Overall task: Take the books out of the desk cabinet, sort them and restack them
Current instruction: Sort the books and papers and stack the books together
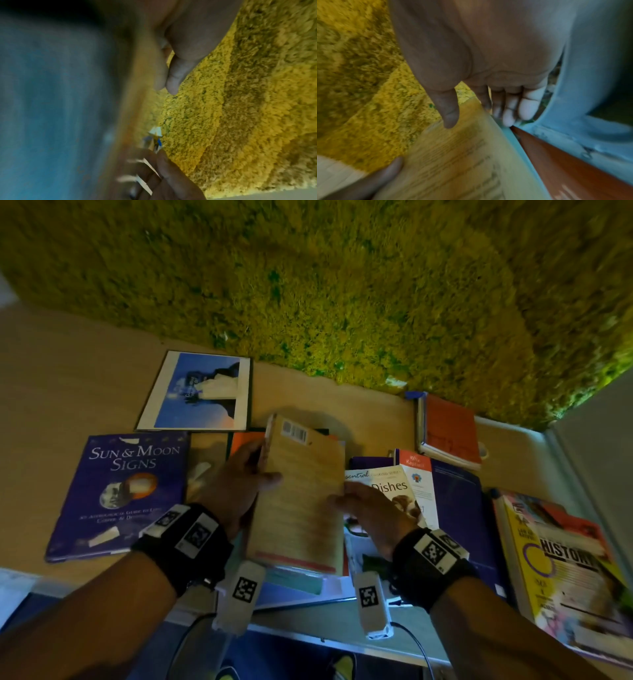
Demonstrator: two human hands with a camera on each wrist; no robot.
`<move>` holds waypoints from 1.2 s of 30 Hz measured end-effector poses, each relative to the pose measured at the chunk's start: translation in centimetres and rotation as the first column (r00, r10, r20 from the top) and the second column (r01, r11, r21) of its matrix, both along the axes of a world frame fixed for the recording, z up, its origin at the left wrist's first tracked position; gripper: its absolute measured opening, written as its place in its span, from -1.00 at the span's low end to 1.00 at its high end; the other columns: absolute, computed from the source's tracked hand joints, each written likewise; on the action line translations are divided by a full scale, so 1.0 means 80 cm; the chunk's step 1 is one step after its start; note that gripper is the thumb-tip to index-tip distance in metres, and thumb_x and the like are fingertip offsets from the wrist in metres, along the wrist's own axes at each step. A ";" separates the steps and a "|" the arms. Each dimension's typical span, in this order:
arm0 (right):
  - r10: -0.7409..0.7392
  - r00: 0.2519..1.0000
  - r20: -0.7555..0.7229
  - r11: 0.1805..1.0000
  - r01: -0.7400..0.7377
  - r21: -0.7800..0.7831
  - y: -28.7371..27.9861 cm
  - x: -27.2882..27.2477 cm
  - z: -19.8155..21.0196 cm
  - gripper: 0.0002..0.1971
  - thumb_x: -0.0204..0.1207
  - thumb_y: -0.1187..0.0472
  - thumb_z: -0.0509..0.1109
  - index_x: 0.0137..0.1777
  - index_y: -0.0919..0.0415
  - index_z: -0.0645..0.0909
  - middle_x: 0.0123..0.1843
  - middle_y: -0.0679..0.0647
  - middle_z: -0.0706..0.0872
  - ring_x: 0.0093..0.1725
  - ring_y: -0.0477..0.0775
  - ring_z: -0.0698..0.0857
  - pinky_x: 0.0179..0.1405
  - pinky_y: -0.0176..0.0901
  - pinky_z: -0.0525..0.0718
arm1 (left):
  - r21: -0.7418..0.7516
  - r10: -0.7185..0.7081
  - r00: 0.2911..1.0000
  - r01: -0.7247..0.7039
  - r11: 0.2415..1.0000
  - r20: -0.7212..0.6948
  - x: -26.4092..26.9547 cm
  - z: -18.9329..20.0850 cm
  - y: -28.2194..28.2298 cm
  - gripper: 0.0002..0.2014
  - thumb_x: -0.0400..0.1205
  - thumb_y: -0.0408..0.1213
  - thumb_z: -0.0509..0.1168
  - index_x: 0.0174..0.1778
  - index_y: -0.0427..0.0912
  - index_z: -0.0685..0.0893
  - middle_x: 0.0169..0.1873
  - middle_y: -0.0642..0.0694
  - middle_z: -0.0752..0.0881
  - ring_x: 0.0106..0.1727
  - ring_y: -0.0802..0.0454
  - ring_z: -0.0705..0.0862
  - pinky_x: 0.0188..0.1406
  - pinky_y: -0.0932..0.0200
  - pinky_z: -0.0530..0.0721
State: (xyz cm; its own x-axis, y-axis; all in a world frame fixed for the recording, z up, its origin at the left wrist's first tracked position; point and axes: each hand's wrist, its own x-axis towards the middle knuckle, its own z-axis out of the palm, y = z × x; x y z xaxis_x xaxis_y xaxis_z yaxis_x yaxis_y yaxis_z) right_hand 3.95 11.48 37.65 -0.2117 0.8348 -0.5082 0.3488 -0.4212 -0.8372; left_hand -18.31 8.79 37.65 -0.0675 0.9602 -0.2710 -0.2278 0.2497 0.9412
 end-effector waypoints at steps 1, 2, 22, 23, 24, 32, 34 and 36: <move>-0.041 0.999 0.024 0.997 0.040 0.070 0.003 0.000 0.003 -0.58 0.63 0.10 0.49 0.46 0.09 0.55 0.32 0.07 0.71 0.28 0.17 0.70 0.13 0.01 0.68 | 0.021 0.032 0.999 -0.032 0.999 0.016 0.002 0.011 0.006 -0.38 0.48 -0.53 0.44 0.41 0.09 0.60 0.19 -0.11 0.80 0.23 -0.26 0.74 0.21 -0.35 0.68; -0.069 0.994 0.082 0.981 0.053 0.187 0.005 -0.002 0.011 -0.50 0.60 0.01 0.51 0.50 0.05 0.52 0.34 0.09 0.67 0.27 0.19 0.69 0.10 0.10 0.72 | 0.043 0.075 0.997 -0.076 0.996 0.021 0.005 0.023 0.010 -0.31 0.45 -0.54 0.47 0.47 0.09 0.56 0.20 -0.12 0.79 0.23 -0.28 0.74 0.23 -0.36 0.68; -0.044 0.693 -0.719 0.989 -0.074 -0.131 0.040 0.077 0.050 -0.19 0.49 0.17 0.61 0.70 0.24 0.35 0.59 0.46 0.53 0.50 0.48 0.61 0.48 0.51 0.56 | 0.588 0.409 0.435 0.455 0.669 -0.802 -0.001 0.018 0.021 -0.43 0.57 -0.21 0.50 0.51 0.17 0.54 0.61 -0.24 0.34 0.59 -0.29 0.36 0.44 -0.25 0.49; -0.060 0.705 -0.707 0.992 -0.036 -0.120 0.041 0.073 0.045 -0.29 0.55 0.25 0.52 0.69 0.22 0.38 0.57 0.46 0.56 0.44 0.46 0.67 0.42 0.47 0.62 | 0.512 0.318 0.471 0.373 0.774 -0.823 -0.005 0.012 0.022 -0.31 0.55 -0.10 0.49 0.61 0.17 0.41 0.63 -0.19 0.27 0.60 -0.24 0.34 0.45 -0.17 0.50; -0.082 0.718 -0.691 0.992 -0.005 -0.123 0.039 0.068 0.042 -0.38 0.61 0.29 0.43 0.67 0.19 0.41 0.54 0.44 0.60 0.38 0.44 0.72 0.36 0.44 0.67 | 0.408 0.205 0.527 0.305 0.860 -0.825 -0.012 0.004 0.025 -0.21 0.54 -0.01 0.47 0.68 0.16 0.27 0.62 -0.13 0.25 0.59 -0.19 0.36 0.47 -0.13 0.50; -0.200 0.745 -0.636 0.980 0.139 -0.146 0.032 0.047 0.011 -0.60 0.73 0.30 0.29 0.52 0.01 0.57 0.37 0.27 0.78 0.22 0.37 0.83 0.01 0.31 0.84 | -0.349 -0.330 -0.120 0.413 0.841 -0.936 -0.042 -0.078 0.034 -0.24 0.38 0.38 -0.05 0.43 0.16 0.59 0.53 -0.07 0.43 0.54 -0.13 0.42 0.38 -0.07 0.57; -0.229 0.745 -0.627 0.973 0.162 -0.163 0.038 0.048 0.004 -0.61 0.71 0.29 0.30 0.50 0.00 0.58 0.37 0.27 0.79 0.23 0.40 0.82 0.04 0.34 0.84 | -0.340 -0.347 -0.069 0.446 0.828 -0.935 -0.034 -0.087 0.022 -0.34 0.40 0.35 -0.05 0.22 0.16 0.73 0.23 -0.02 0.60 0.35 -0.11 0.55 0.27 -0.07 0.62; -0.248 0.746 -0.618 0.969 0.175 -0.176 0.047 0.048 -0.002 -0.58 0.67 0.28 0.32 0.51 0.01 0.57 0.37 0.28 0.78 0.23 0.41 0.82 0.06 0.36 0.83 | -0.287 -0.341 0.029 0.473 0.833 -0.940 -0.029 -0.083 0.017 -0.47 0.50 0.28 0.02 0.08 0.10 0.77 0.11 0.02 0.69 0.24 -0.07 0.66 0.16 0.02 0.68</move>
State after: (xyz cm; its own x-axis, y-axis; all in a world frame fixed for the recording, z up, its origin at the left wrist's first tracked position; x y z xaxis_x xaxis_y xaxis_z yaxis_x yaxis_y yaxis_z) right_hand 7.78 15.23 37.49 -0.3380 0.8492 -0.4057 -0.3516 -0.5138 -0.7826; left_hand -20.66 10.18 30.97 0.2136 0.9409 -0.2629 0.9402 -0.1249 0.3169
